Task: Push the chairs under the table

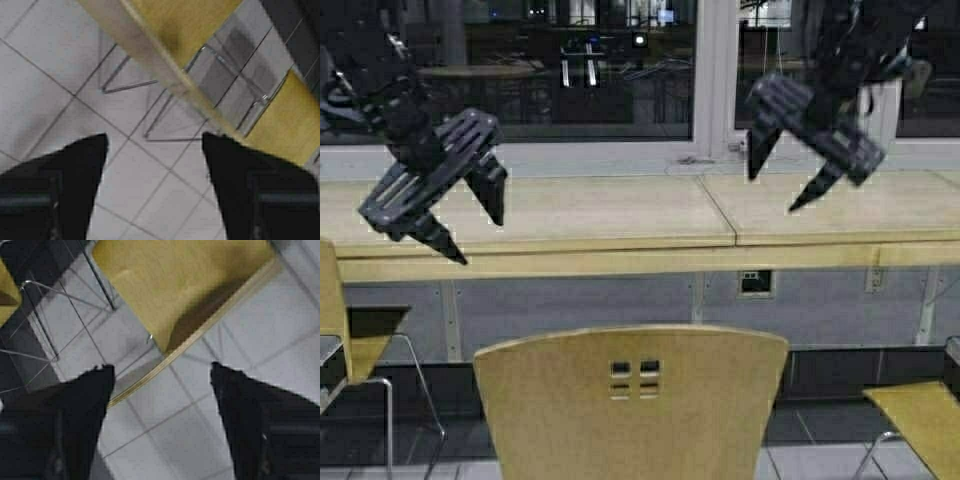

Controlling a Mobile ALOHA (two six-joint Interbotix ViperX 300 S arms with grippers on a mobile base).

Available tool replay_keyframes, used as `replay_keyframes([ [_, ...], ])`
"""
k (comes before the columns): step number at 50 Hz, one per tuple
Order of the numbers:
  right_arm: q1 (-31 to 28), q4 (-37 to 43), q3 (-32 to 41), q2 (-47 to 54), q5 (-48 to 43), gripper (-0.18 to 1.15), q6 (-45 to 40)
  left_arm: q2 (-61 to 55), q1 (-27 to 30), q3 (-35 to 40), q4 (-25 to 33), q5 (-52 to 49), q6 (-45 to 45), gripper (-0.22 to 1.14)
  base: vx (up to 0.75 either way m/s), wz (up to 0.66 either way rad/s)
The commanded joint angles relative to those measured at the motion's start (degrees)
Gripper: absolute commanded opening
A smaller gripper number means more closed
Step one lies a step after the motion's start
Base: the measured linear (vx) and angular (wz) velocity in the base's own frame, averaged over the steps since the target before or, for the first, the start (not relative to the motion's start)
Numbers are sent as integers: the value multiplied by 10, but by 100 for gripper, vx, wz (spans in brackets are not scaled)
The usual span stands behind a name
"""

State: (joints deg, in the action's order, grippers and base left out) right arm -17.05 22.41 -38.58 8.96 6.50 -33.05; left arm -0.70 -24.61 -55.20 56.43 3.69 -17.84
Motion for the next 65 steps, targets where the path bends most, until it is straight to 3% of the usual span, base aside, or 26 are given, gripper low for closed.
replay_keyframes([
  [1, 0, 38, 1, 15, -5, 93, -1, -22, -40, 25, 18, 17, -23, 93, 13, 3],
  [15, -11, 89, 7, 77, -6, 93, -19, -167, -110, 90, 60, 43, -100, 93, 7, 4],
  [27, -12, 145, 40, 134, -5, 93, -8, -238, -109, 139, 62, 51, -136, 93, 3, 4],
  [65, -12, 174, 123, 268, 5, 93, -11, -346, -91, 225, 65, 69, -215, 93, 2, 1],
])
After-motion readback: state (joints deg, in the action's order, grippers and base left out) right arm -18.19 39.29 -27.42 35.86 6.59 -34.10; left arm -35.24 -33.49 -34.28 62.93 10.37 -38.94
